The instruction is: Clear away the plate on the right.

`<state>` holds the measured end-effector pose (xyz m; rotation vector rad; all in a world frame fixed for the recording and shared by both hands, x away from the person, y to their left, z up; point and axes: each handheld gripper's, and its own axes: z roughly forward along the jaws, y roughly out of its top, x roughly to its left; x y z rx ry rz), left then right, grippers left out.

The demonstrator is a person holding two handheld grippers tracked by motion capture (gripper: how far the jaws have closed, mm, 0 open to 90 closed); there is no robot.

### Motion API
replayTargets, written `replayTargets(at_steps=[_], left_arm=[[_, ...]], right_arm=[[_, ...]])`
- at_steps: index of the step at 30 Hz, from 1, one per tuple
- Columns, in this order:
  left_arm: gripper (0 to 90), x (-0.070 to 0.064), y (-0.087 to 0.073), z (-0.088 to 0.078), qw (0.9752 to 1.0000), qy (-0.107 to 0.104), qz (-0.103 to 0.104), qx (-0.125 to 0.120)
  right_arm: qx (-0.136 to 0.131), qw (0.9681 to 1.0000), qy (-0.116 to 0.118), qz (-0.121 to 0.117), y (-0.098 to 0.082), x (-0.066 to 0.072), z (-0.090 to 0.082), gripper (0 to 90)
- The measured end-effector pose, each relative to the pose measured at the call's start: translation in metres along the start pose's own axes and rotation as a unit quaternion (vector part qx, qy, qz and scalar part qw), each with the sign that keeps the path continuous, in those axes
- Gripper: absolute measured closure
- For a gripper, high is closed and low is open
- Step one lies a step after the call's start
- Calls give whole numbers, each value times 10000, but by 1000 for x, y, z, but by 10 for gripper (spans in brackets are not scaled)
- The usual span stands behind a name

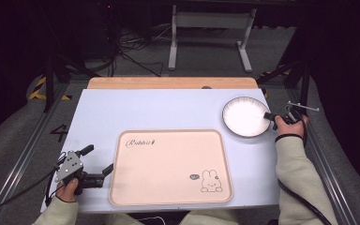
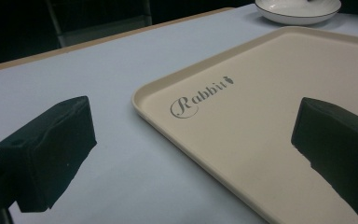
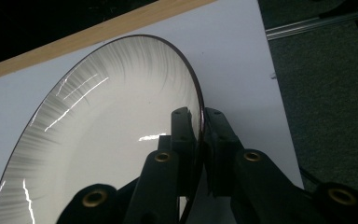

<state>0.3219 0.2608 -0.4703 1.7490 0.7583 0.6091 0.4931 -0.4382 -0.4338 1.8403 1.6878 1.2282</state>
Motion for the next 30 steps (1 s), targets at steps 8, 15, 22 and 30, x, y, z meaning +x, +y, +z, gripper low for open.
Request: replayTargets(at_steps=[8,15,22,30], left_arm=[[2,0,0,0,10000,8,8,-10],[2,0,0,0,10000,8,0,-19],[2,0,0,0,10000,5,4,-8],[2,0,0,0,10000,10,-9,-5]], right_arm=[[-242,9996,1,-165,6,11,-4,862],[-174,9993,-184,-287,12,21,-5,862],[-189,9990,-167,-362,17,28,-9,857],[-283,9965,-113,-782,27,45,-20,850]])
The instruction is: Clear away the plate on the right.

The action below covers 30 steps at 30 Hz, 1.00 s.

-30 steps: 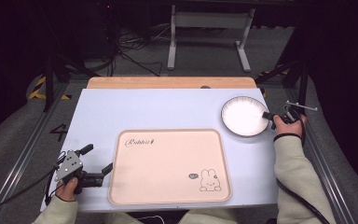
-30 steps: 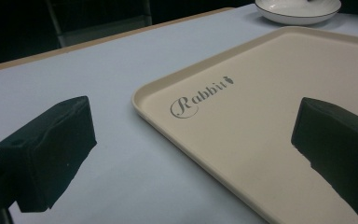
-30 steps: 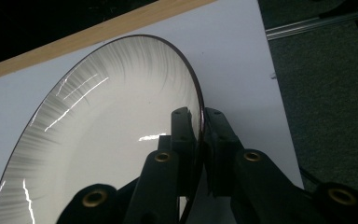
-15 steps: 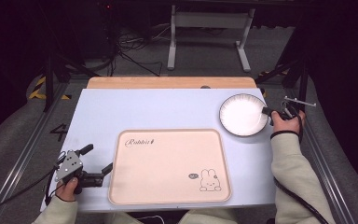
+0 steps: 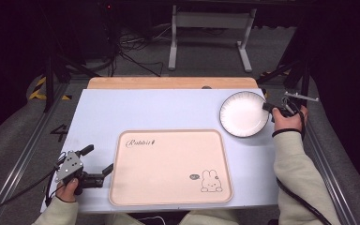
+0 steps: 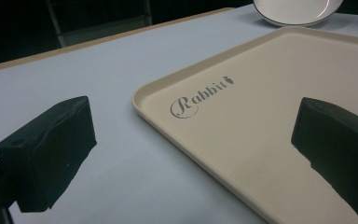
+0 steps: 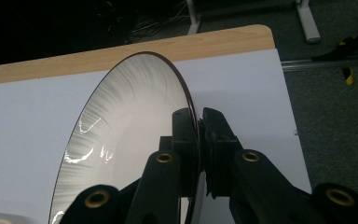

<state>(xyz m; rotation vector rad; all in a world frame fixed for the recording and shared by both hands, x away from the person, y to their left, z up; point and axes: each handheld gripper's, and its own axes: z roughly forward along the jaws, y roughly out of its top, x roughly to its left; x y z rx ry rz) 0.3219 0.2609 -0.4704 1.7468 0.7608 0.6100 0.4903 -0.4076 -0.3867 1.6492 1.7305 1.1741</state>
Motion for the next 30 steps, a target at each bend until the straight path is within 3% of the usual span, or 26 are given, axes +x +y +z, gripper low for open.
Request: replayTargets(at_steps=[13,19,24,30], left_arm=[[2,0,0,0,10000,-1,3,0],[2,0,0,0,10000,-7,9,12],[2,0,0,0,10000,-15,6,11],[2,0,0,0,10000,-4,6,1]], right_arm=[[-60,10000,-18,-33,11,7,-17,849],[-20,9999,-44,-113,13,11,-27,849],[43,9994,-162,-315,15,20,-35,848],[33,9994,-18,-351,16,28,-43,848]])
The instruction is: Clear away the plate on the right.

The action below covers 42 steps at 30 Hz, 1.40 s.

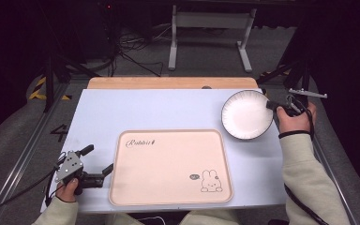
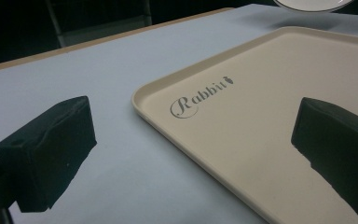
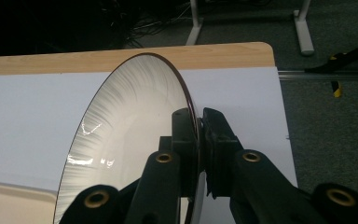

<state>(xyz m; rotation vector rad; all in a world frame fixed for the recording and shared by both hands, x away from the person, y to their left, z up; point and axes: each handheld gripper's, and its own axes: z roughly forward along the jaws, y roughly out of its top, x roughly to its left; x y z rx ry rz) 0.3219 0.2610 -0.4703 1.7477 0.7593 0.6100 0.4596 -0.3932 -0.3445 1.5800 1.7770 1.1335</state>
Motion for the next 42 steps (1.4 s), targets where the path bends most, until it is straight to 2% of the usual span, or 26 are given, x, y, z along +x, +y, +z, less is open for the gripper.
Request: replayTargets(at_steps=[12,18,21,31,36,42], left_arm=[[2,0,0,0,10000,-2,3,3],[2,0,0,0,10000,-5,8,-3],[2,0,0,0,10000,1,7,-16],[2,0,0,0,10000,0,20,-20],[2,0,0,0,10000,2,15,-21],[2,0,0,0,10000,-4,21,-6]], right_arm=[[-132,9991,335,-233,5,27,-15,848],[-125,9976,562,-373,7,46,-20,847],[-149,9964,714,-433,7,54,-21,847],[-154,9928,967,-692,6,83,-23,847],[-139,9896,1118,-892,4,99,-23,846],[-120,9867,1304,-965,2,113,-23,846]])
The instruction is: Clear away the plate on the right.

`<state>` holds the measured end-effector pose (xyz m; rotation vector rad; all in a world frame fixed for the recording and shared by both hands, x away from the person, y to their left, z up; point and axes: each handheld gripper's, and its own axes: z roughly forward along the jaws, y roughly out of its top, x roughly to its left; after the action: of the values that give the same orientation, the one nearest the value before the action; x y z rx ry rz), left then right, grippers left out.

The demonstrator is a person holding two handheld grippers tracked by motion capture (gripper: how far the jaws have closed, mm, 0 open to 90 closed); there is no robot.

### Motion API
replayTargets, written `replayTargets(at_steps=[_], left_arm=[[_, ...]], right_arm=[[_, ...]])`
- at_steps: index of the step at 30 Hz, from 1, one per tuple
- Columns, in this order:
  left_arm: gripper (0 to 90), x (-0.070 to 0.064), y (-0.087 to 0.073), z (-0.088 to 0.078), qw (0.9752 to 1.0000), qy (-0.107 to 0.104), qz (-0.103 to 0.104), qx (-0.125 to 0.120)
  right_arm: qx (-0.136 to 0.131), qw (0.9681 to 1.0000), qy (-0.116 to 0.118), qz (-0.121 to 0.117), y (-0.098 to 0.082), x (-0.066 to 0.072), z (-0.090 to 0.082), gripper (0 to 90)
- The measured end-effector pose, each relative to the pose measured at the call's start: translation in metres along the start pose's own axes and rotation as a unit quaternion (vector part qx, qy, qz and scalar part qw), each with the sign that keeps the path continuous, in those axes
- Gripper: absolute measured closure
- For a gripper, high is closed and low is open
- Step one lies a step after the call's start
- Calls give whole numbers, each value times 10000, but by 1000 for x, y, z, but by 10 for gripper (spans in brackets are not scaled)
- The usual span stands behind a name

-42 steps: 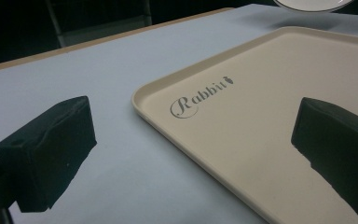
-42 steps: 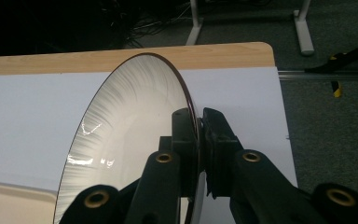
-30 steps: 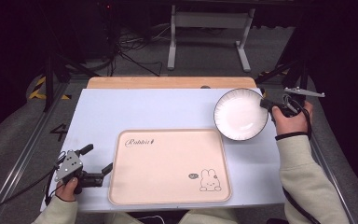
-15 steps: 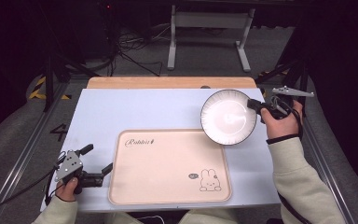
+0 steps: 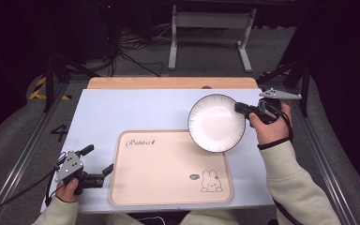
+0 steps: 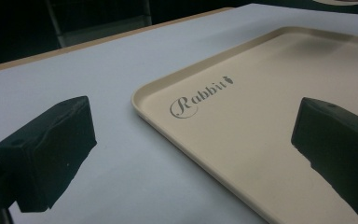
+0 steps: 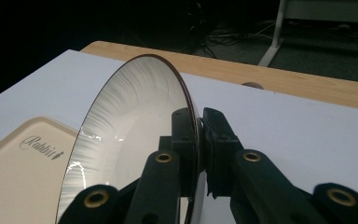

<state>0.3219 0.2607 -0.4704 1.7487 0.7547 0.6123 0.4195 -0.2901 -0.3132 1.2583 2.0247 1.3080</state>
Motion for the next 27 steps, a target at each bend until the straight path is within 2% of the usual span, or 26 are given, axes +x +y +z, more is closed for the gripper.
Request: replayTargets(at_steps=[5,9,15,27], left_arm=[[2,0,0,0,10000,1,-22,-4],[3,0,0,0,10000,7,-29,-18],[2,-1,0,0,10000,8,-33,-22],[2,-1,0,0,10000,7,-30,-22]], right_arm=[[2,9999,135,-41,1,10,3,846],[18,9995,330,-29,0,16,9,846],[48,9986,491,-173,-4,30,16,845],[54,9962,864,-71,-12,49,27,844]])
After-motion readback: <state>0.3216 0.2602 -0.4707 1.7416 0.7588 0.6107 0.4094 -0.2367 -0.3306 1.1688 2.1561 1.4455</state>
